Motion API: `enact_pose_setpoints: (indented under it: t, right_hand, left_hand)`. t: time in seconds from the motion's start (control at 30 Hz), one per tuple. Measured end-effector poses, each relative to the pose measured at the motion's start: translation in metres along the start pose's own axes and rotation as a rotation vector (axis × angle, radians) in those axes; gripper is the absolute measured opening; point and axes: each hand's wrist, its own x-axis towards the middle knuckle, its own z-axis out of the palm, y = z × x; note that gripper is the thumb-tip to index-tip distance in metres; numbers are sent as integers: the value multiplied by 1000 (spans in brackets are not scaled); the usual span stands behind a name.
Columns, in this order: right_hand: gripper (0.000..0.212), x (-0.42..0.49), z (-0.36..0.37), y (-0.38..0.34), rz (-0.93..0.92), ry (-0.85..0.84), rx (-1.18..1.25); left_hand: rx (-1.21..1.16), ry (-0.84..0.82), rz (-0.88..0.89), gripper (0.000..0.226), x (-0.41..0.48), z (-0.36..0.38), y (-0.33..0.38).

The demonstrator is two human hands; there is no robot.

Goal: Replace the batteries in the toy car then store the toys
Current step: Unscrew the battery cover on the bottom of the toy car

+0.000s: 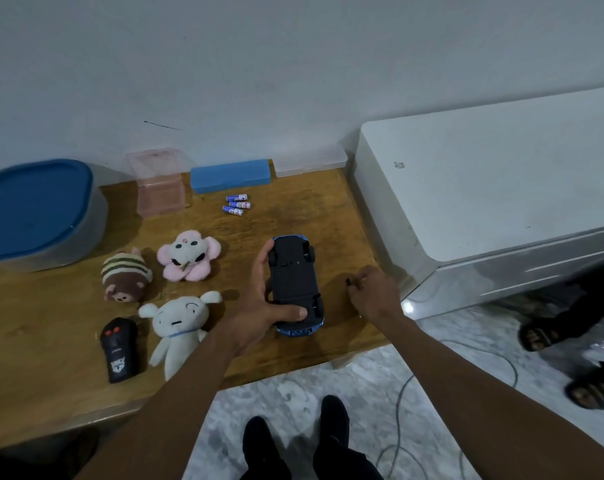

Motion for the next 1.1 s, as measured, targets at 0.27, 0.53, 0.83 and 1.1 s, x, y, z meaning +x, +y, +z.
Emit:
enact_pose_setpoints:
  t: [0.27,0.53,0.83,1.1]
  right_hand:
    - [15,-8,-56,-74,-290,127,161]
    - [22,-26,-91,-177,-756,4,-166]
    - [28,-29,-91,-211,-785,7,-231]
    - [15,-30,-89,-215,-744,8,-150]
  left_hand:
    - [21,10,61,122,2,-3,22]
    - [29,11,147,113,7,-11,76]
    - [41,24,179,119,0,-30,104]
    - [39,-13,167,115,-4,-34,105]
